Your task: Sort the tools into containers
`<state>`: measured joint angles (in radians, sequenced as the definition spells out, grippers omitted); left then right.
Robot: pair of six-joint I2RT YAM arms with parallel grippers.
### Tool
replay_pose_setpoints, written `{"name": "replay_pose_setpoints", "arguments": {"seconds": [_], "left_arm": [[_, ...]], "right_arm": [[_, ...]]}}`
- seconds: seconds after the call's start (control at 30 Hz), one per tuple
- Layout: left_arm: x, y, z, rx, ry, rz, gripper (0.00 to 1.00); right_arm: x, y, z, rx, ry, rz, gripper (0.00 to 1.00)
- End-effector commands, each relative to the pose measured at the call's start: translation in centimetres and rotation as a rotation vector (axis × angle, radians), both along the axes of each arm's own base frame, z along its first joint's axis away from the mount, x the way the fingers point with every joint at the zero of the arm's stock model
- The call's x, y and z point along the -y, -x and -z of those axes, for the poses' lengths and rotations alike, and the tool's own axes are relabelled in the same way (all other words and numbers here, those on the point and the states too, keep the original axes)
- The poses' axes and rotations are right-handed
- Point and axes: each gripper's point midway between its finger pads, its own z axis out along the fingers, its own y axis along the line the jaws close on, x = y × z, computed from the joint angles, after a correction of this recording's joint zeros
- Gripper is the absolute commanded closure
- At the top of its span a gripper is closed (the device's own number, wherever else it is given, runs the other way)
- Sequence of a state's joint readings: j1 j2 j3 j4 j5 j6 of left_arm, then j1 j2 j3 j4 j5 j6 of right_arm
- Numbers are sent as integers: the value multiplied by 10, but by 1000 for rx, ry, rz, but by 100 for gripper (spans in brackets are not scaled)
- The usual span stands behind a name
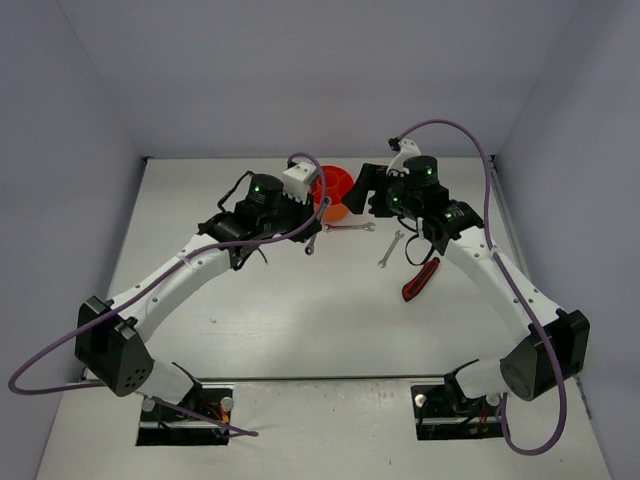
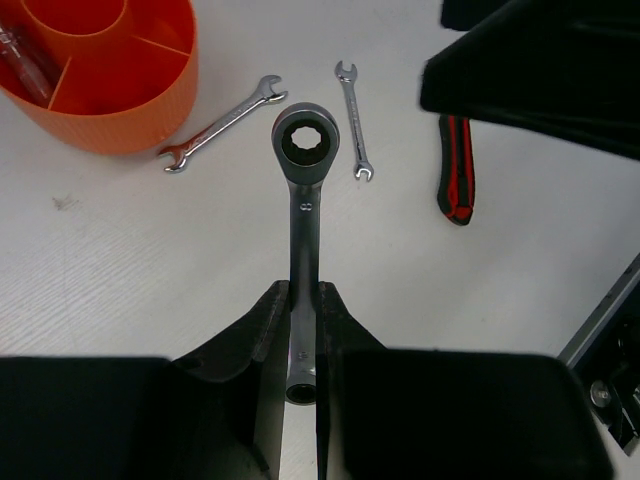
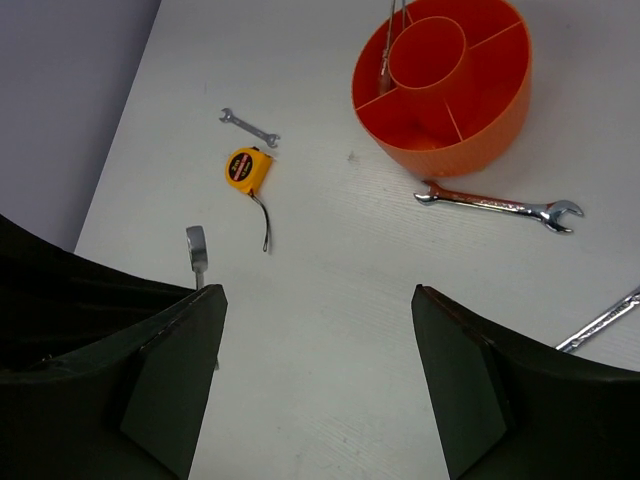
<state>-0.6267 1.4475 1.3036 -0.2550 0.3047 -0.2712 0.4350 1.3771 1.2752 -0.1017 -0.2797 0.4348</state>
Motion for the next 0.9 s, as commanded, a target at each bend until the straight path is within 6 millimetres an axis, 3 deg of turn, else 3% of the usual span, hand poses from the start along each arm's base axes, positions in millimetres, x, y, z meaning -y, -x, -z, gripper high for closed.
{"name": "replay_pose_setpoints", "arguments": {"seconds": [0.0, 0.43, 0.63, 0.87], "left_arm": [[17, 0, -60, 148, 106, 57, 100], [22, 3, -66, 162, 123, 76, 100], [25, 3, -65, 162, 121, 80, 100], [26, 4, -65, 165, 118, 83, 100]], "right_arm": [[-33, -6, -49, 135, -98, -69, 29], [-57, -4, -36, 122, -97, -95, 32], [-65, -2, -29, 108, -98, -110, 40], [-67, -2, -24, 104, -94, -113, 60]]}}
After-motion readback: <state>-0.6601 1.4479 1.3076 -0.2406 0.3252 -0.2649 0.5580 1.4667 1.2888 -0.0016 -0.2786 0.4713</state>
